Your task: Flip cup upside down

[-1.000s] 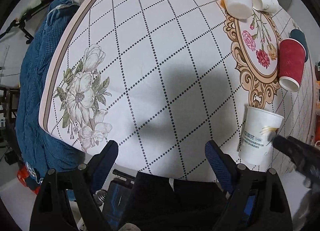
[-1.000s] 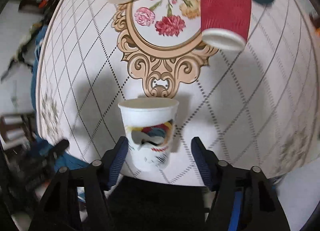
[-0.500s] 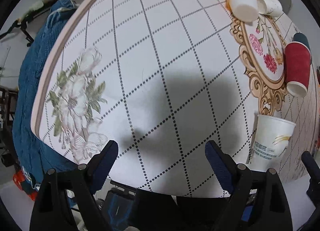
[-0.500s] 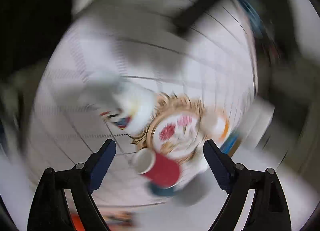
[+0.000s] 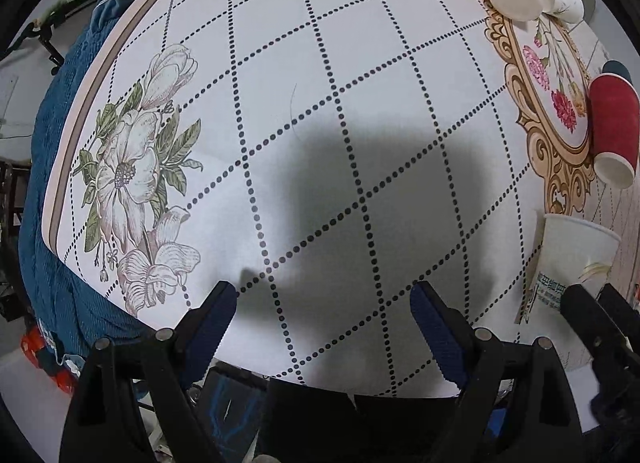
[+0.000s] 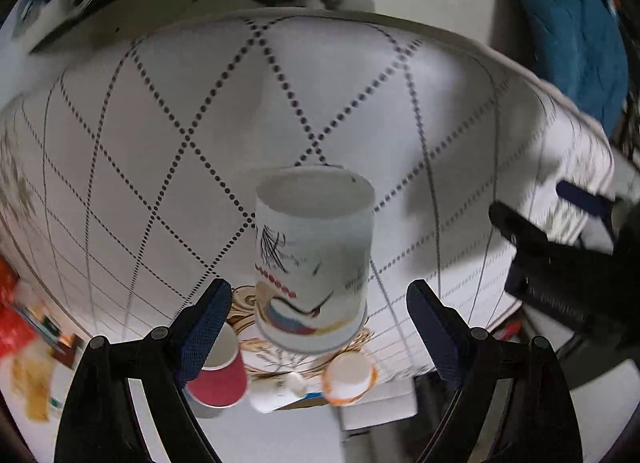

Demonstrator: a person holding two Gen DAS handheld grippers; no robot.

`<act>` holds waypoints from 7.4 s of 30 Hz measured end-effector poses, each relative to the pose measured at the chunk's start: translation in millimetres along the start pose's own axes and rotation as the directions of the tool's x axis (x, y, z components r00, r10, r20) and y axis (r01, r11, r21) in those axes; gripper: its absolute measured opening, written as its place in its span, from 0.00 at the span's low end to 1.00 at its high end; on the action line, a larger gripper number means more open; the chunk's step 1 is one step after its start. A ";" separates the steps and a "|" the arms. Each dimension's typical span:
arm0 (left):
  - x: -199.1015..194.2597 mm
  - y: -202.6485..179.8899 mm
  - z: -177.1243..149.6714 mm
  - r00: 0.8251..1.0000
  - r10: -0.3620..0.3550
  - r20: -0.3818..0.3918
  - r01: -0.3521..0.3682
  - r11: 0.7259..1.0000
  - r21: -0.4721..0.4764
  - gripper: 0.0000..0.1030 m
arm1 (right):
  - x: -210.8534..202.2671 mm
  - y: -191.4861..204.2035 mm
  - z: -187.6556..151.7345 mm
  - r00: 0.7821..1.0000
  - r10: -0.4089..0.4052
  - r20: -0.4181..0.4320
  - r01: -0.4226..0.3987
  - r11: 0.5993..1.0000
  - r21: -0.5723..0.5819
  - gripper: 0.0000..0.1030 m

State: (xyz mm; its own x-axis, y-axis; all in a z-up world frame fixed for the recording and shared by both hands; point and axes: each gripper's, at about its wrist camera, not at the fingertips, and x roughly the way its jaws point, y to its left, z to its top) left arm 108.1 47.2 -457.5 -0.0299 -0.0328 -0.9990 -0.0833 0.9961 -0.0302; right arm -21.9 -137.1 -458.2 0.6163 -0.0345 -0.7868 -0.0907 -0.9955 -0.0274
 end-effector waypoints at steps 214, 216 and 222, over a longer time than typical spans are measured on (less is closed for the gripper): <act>-385.1 -19.8 -248.7 0.802 -0.109 0.587 -0.017 0.979 0.205 1.00 | -460.0 38.0 -149.4 0.995 0.087 -0.054 0.086 -0.996 -0.015 0.98; -386.0 -19.4 -249.7 0.801 -0.110 0.588 -0.014 0.979 0.202 1.00 | -458.7 38.6 -149.5 0.995 0.083 -0.052 0.082 -0.996 -0.019 0.98; -386.0 -19.0 -250.1 0.802 -0.110 0.587 -0.014 0.979 0.204 1.00 | -456.1 38.4 -149.4 0.995 0.083 -0.052 0.082 -0.996 -0.016 0.98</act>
State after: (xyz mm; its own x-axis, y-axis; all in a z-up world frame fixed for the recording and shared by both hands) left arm -127.9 20.4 -63.2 0.5697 -0.0879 -0.8171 0.1217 0.9923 -0.0219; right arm -189.6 -172.8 -8.3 0.6463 -0.1213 -0.7534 0.1536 0.9878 -0.0273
